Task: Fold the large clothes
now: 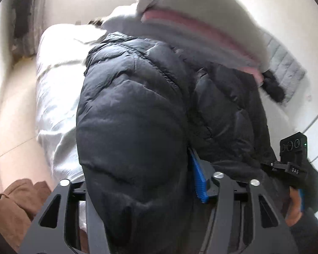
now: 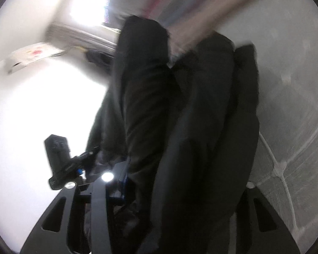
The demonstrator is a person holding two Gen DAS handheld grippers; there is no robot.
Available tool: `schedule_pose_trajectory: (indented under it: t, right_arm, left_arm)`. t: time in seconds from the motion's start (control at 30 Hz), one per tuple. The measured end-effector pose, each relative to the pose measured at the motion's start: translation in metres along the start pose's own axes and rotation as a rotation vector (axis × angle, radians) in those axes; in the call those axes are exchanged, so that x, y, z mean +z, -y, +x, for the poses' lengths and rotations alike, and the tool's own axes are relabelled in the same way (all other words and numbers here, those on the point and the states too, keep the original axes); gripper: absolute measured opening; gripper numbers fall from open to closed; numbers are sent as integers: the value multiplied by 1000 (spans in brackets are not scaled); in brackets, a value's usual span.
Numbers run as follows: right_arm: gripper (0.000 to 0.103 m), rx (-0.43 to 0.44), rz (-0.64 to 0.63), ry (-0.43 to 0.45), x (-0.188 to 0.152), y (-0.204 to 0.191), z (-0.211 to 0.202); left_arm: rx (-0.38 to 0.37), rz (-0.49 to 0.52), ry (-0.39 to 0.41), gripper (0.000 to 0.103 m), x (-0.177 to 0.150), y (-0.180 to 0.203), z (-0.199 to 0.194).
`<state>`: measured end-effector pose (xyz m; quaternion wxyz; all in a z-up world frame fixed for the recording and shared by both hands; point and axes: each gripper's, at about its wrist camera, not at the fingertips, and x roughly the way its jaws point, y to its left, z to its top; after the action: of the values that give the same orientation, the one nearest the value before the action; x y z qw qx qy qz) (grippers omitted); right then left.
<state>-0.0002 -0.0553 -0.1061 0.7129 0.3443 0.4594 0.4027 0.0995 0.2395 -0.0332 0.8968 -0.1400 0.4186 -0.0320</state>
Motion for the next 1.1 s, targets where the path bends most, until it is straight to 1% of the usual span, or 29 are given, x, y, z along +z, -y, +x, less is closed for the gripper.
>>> schedule_pose_trajectory:
  t: [0.03,0.07,0.1,0.17,0.2,0.23,0.27,0.3,0.33,0.37,0.4,0.43,0.47,0.5,0.57,0.63,0.67,0.77,0.8,0.87,0.93,1.03,1.07,1.1]
  right_arm:
    - [65,9,33,-6,-2,10,3]
    - [68,28,70,-12,-4,20,5]
    - [69,47,79,-10,-6,25,3]
    - [71,42,73,-26,-9,24,-4]
    - [72,30,68,-38,-13,23,-8]
    - [73,17,64,-43,-15,23,-16]
    - [76,-15,50,-46,-21,23,-28]
    - [78,-47,37,-45,-22,22,-39]
    - [79,-80,21,-41,-27,21,-49]
    - [79,-119,0,-32,-33,18,-60]
    - [79,-170,-35,-14,-41,12,-74]
    - [79,-216,-72,3,-48,5,-85]
    - [82,-289,-125,23,-58,-6,-97]
    - [85,-339,-158,35,-65,-18,-100]
    - [85,-412,-221,55,-82,-40,-111]
    - [86,-456,-298,71,-98,-60,-115]
    - [86,-471,-327,78,-100,-71,-108]
    - [90,-520,-448,127,-126,-109,-105]
    - [90,-530,-470,138,-117,-126,-84]
    - [91,-548,-500,159,-115,-140,-70]
    - [91,-589,-522,181,-118,-155,-62]
    - [91,-624,-509,210,-111,-167,-47]
    - [91,-652,-499,221,-111,-170,-45]
    - [94,-680,-489,222,-110,-170,-44]
  left_arm:
    - [8,-19,-31,68,-3,-8,12]
    - [4,-36,-40,74,-7,-14,18]
    - [-1,-45,-38,76,-9,-17,19]
    - [-19,-56,-42,79,-12,-22,16]
    - [-28,-63,-51,79,-12,-26,12]
    - [-24,-63,-49,79,-14,-28,5]
    - [-8,-55,-40,79,-17,-27,-1]
    - [27,-36,-26,79,-21,-28,-7]
    - [85,-6,-6,79,-24,-22,-14]
    - [162,35,21,79,-27,-13,-23]
    - [223,69,44,80,-32,-3,-31]
    - [311,122,84,81,-38,10,-43]
    - [356,158,107,83,-41,19,-51]
    - [382,210,142,83,-46,37,-61]
    - [389,232,175,84,-55,52,-78]
    - [367,219,194,84,-60,60,-92]
    - [359,211,200,84,-60,64,-96]
    - [325,182,211,85,-69,78,-111]
    - [319,179,211,85,-71,83,-115]
    - [302,172,205,87,-81,91,-118]
    - [288,149,194,87,-96,95,-122]
    - [272,125,182,87,-110,101,-128]
    - [279,133,185,87,-112,104,-129]
    - [280,144,186,87,-113,104,-128]
